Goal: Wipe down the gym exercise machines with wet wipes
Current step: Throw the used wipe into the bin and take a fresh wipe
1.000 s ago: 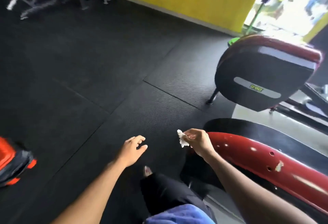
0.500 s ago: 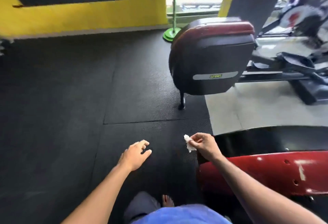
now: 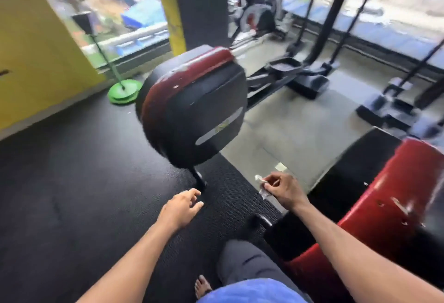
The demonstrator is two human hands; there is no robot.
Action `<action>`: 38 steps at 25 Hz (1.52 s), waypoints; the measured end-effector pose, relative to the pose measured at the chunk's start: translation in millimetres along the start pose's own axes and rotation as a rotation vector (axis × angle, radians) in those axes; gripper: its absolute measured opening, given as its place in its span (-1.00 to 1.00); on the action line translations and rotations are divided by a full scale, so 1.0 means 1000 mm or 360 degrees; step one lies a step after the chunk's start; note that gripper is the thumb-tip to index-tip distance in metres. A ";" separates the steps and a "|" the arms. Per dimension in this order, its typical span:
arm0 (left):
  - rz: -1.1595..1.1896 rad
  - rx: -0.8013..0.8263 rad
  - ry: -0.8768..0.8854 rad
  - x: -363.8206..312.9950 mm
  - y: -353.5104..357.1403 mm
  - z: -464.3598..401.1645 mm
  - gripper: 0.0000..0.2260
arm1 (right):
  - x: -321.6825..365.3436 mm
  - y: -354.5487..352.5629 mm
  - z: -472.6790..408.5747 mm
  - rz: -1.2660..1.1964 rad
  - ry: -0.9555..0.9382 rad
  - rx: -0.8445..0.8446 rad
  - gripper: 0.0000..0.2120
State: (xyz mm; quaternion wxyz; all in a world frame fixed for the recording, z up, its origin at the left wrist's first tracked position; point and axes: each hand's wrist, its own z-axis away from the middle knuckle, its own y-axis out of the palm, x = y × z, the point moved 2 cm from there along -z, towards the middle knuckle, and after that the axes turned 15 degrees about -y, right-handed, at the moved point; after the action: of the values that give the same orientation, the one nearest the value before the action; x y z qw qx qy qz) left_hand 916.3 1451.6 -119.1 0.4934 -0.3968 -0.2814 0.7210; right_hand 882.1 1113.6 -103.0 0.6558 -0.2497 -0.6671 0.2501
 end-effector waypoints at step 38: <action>0.0060 0.0182 0.2262 -1.237 -0.181 -0.460 -0.68 | -0.367 -0.713 -0.404 0.0571 0.0713 -0.2104 -0.91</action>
State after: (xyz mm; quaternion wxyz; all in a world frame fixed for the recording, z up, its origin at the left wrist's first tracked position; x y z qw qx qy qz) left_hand 1640.7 365.8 147.3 0.5651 -0.7490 0.1535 0.3100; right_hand 1288.2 338.7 99.3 0.4374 -0.7454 -0.4772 -0.1593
